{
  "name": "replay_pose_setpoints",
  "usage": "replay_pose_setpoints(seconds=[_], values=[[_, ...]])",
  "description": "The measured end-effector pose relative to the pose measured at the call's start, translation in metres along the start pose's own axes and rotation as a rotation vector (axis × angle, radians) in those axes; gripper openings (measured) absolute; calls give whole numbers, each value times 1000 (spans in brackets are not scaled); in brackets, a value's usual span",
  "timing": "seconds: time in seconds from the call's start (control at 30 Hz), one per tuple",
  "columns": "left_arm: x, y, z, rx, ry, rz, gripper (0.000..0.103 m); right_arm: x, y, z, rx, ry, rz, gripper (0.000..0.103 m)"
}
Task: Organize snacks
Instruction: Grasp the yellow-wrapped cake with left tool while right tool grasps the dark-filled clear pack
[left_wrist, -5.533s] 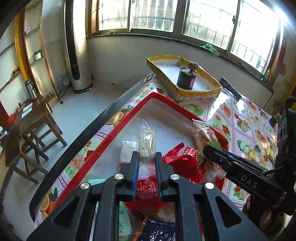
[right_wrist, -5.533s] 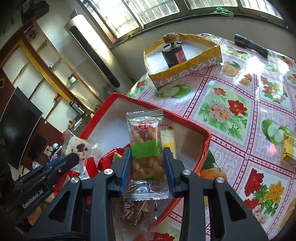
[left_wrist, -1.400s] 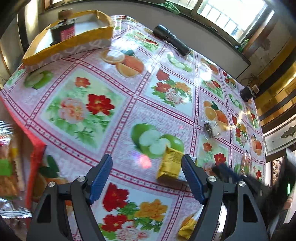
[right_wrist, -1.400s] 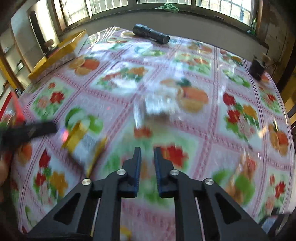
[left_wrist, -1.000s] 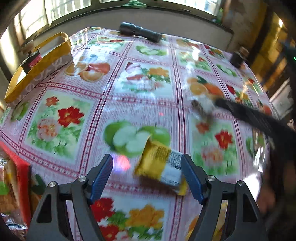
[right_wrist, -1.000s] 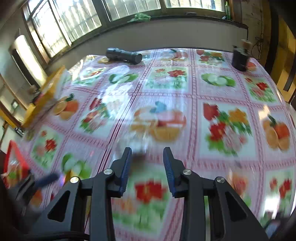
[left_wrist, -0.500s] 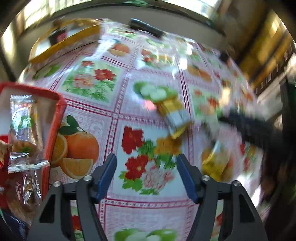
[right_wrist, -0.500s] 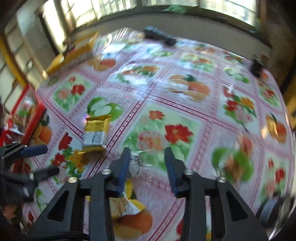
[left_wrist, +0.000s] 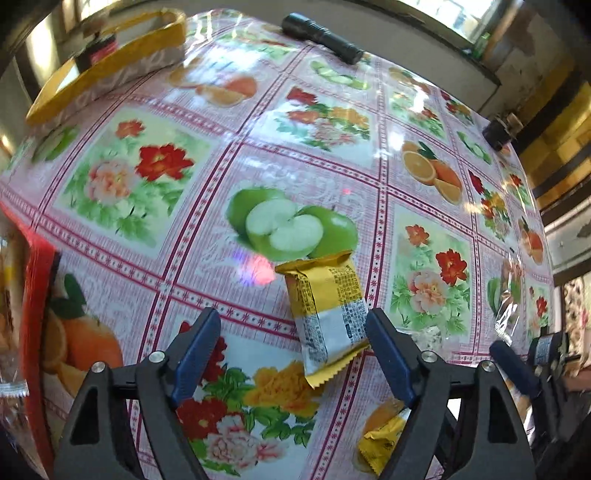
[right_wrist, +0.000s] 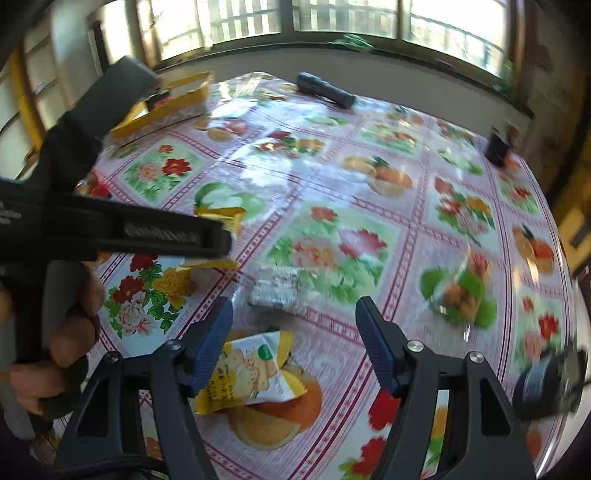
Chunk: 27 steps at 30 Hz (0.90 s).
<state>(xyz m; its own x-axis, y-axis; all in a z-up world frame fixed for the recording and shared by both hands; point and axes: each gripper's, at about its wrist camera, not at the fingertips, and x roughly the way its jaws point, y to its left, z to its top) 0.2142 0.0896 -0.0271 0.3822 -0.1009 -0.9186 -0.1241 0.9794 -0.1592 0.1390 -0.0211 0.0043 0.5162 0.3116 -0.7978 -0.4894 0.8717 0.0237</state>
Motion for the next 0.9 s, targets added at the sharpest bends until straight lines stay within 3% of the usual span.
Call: replay_pose_setpoints(seconds=[0.07,0.13,0.2,0.33,0.4,0.47,0.6,0.73,0.83,0.9], values=[[1,-2,-1,46,-11,-15,80,4,5,4,-83,5,20,74],[0,-2,0,81,-18,-45,70,10,12,10,-193,18,49,75],[-5,3,0,110,-1,-110,49,18,16,13,-294,46,81,75],[-7,16,4,100,44,-130,49,38,20,13,-428,140,98,75],[-10,19,7,75,36,-154,64,46,16,13,-402,166,108,75],[-11,15,10,68,10,-144,69,48,10,13,-349,187,139,74],[0,-4,13,102,33,-111,74,48,0,10,-274,162,159,69],[11,-16,11,135,22,-49,77,47,-9,12,-216,143,133,53],[12,-19,8,158,-5,-13,69,42,-7,17,-247,93,111,54],[10,-18,4,199,-28,40,46,40,-3,22,-294,76,107,59]])
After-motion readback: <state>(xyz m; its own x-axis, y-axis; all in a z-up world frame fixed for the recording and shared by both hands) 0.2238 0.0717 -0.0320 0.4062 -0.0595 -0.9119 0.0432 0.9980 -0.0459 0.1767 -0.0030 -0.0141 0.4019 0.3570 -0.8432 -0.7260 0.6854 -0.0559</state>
